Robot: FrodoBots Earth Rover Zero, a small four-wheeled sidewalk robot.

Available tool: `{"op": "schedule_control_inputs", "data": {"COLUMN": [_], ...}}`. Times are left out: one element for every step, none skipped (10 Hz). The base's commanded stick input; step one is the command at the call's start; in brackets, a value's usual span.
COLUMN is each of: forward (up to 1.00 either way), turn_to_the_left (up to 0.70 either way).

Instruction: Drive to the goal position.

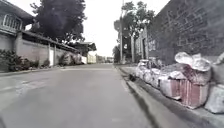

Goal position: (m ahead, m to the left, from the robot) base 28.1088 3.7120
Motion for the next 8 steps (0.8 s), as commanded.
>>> {"op": "schedule_control_inputs", "data": {"forward": [1.0,1.0,1.0,1.0,1.0,1.0,1.0,1.0], "turn_to_the_left": [0.0,0.0,0.0,0.0,0.0,0.0,0.0,0.0]}}
